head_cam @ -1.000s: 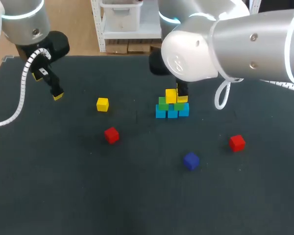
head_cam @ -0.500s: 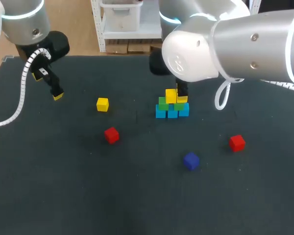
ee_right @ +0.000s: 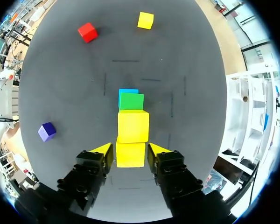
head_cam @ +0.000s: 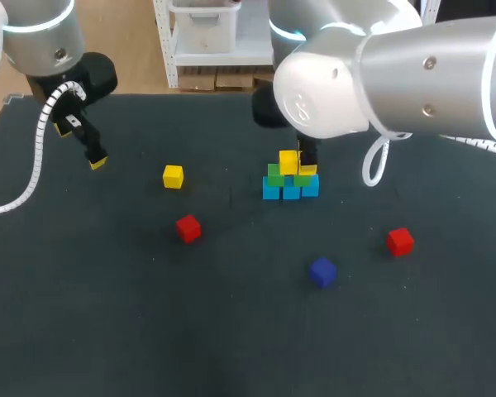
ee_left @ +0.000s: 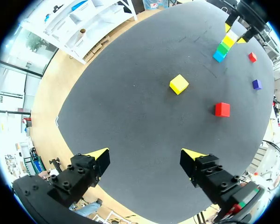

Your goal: Place the blue cubes, place green cubes on the blue cubes, place the yellow cubes on the green cubes, then place the red cubes on the yellow cubes, and place purple cube on the red cubes.

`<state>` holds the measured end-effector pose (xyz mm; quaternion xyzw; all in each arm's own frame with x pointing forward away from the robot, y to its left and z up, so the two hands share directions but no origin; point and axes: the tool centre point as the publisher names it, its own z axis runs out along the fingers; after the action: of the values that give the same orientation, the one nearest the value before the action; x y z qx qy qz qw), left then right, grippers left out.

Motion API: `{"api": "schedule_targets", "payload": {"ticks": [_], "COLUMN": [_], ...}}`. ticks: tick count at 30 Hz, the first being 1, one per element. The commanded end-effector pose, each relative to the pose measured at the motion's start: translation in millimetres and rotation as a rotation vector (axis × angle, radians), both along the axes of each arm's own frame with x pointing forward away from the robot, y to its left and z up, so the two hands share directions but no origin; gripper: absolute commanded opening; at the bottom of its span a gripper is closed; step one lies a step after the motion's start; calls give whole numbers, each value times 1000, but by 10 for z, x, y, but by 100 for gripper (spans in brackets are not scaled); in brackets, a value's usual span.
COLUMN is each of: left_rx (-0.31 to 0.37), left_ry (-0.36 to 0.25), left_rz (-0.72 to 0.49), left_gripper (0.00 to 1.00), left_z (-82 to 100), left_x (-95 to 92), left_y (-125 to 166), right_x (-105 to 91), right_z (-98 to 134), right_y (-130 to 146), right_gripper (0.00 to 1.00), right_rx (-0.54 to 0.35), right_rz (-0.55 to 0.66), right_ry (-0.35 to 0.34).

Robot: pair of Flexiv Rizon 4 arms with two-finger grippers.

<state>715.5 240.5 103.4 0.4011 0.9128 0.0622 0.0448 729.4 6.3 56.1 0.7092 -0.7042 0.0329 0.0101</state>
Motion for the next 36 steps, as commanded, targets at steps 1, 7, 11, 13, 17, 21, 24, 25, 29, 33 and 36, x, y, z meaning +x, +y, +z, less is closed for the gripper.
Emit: {"api": "schedule_targets", "payload": {"ticks": [1, 7, 11, 13, 17, 21, 24, 25, 29, 33, 36], "left_rx": [2, 2, 2, 2, 2, 2, 2, 2, 2, 2, 2], "left_ry": [2, 2, 2, 2, 2, 2, 2, 2, 2, 2, 2], "left_rz": [1, 1, 1, 1, 1, 1, 1, 1, 1, 1, 1], "left_gripper": [100, 100, 100, 100, 100, 100, 100, 100, 100, 100, 100], "left_z": [6, 6, 6, 6, 6, 6, 6, 6, 6, 6, 6], "left_x": [4, 4, 4, 4, 4, 4, 4, 4, 4, 4, 4], "left_y": [-2, -2, -2, -2, -2, -2, -2, -2, -2, -2, -2], "right_x": [-10, -1, 5, 7, 11, 13, 13, 13, 15, 18, 24], "right_z": [1, 7, 5, 5, 4, 4, 3, 3, 3, 5, 4], "right_y": [-7, -17, -21, -20, -18, -18, -16, -15, -12, -8, -5], "right_gripper": [100, 87, 52, 49, 45, 43, 42, 42, 41, 42, 42], "right_rx": [3, 7, 8, 8, 10, 11, 11, 11, 11, 14, 13], "right_rz": [0, -3, -6, -7, -10, -11, -9, -9, -9, -10, -11], "right_ry": [-1, -2, -3, -4, -6, -5, -4, -4, -4, -4, -4]}}
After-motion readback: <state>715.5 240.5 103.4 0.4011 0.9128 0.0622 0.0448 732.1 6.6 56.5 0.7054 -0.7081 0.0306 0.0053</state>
